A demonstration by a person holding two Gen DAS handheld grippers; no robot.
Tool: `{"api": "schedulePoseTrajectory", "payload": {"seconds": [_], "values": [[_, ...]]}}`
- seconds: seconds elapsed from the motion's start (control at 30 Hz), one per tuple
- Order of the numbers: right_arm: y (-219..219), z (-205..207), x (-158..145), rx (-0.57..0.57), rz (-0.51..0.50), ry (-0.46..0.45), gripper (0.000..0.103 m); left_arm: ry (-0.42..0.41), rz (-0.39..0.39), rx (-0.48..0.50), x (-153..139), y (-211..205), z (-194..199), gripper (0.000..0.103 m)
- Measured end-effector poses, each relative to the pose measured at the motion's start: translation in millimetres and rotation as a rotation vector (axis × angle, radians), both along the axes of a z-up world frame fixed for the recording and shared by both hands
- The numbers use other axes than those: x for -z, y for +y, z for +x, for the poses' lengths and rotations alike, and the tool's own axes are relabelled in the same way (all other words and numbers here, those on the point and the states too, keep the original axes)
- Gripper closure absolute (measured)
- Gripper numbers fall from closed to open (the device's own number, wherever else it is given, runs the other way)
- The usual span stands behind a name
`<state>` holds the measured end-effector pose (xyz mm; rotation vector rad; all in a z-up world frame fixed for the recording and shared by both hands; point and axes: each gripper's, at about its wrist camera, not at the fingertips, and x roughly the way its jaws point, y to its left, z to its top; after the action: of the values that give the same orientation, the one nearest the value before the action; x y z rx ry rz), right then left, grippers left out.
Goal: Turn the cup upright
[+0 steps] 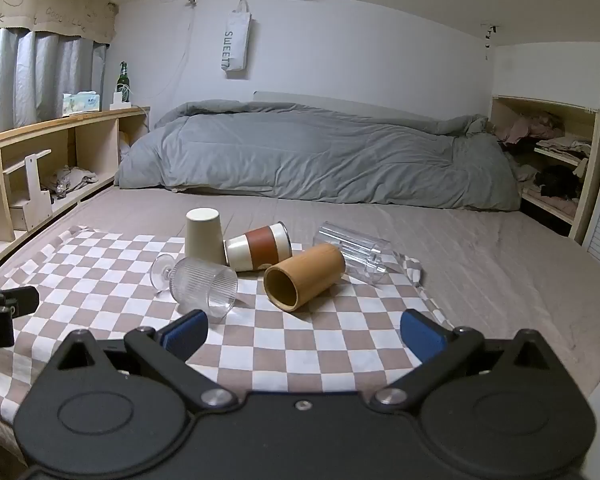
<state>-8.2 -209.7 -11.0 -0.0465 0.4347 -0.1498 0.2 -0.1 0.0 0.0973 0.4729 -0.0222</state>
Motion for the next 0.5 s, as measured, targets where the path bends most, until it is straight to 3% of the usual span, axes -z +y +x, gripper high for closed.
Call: {"api": "schedulePoseTrajectory", "payload": {"seconds": [0.5], "values": [[0.2, -1.0, -0.5, -0.001, 0.001, 0.004, 0.0, -0.004, -0.003, -0.002, -0.1, 0.3, 0.0, 0.0]]}}
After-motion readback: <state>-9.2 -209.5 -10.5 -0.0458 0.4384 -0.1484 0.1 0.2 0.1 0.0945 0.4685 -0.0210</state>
